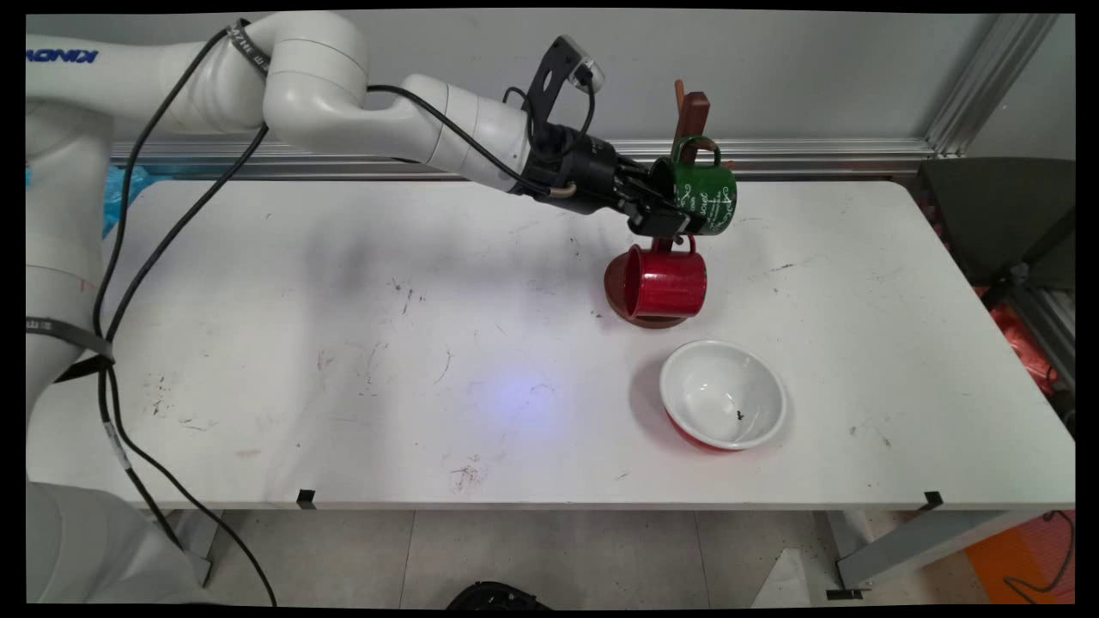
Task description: Pick up the green mug from the rack, then place the picked object on the table
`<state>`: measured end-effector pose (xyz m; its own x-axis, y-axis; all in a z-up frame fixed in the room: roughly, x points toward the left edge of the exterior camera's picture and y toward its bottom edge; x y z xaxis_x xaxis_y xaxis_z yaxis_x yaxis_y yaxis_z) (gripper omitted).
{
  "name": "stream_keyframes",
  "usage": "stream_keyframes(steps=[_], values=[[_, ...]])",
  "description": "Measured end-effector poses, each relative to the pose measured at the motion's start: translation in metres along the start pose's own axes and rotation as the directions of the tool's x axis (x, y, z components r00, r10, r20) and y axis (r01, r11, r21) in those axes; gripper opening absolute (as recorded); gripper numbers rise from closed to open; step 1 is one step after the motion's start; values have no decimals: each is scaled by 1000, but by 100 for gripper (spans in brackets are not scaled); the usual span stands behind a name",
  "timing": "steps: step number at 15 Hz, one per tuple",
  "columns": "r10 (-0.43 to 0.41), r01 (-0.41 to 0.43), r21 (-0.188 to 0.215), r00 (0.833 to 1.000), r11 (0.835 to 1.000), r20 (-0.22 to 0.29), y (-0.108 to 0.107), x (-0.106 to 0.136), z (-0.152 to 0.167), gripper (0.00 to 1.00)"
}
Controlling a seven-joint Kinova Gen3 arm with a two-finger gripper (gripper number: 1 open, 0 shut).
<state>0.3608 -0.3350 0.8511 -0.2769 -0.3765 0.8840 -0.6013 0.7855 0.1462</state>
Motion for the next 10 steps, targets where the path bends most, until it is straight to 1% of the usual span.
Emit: stream_keyframes(steps=[10], values=[[-4,5,-10,1000,1000,11,6,4,-1,0]])
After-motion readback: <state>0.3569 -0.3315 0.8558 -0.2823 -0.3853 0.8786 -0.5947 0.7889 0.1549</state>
